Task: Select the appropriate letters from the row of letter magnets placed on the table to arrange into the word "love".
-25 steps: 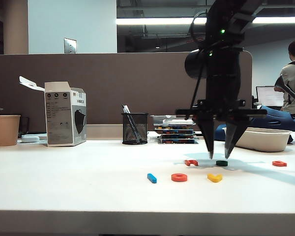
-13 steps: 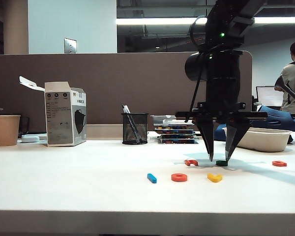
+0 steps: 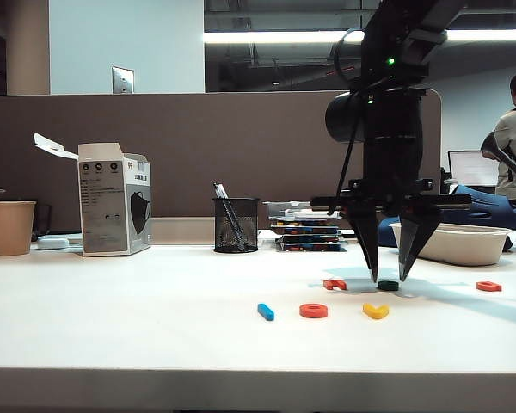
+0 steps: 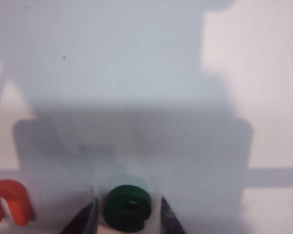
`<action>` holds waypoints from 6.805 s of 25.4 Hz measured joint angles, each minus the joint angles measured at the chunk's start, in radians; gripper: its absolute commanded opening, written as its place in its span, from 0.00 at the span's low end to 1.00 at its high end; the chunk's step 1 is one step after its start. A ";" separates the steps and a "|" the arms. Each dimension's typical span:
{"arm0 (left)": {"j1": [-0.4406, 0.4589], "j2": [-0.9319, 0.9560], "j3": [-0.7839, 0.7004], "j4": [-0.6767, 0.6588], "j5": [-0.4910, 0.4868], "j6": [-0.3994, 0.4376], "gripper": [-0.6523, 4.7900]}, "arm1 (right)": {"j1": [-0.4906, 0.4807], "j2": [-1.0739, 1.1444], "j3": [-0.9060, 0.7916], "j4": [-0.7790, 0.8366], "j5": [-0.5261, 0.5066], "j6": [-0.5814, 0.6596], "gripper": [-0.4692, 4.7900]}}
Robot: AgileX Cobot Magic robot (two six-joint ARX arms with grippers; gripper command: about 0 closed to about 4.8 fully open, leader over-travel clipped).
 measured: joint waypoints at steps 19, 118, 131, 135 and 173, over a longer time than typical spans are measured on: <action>0.000 0.000 0.000 0.000 0.000 0.000 0.11 | 0.000 0.026 0.011 -0.024 -0.027 0.023 0.36; 0.000 0.000 0.000 -0.002 0.000 0.000 0.11 | -0.008 0.008 -0.015 -0.100 -0.033 -0.090 0.39; 0.000 0.000 0.000 -0.002 0.000 0.000 0.11 | -0.007 0.009 -0.014 -0.098 -0.033 -0.091 0.34; 0.000 0.000 0.000 -0.002 0.000 0.000 0.11 | -0.007 0.009 -0.014 -0.098 -0.037 -0.091 0.23; 0.000 -0.006 0.000 -0.003 0.005 0.000 0.11 | 0.037 -0.023 -0.108 -0.216 -0.026 -0.084 0.27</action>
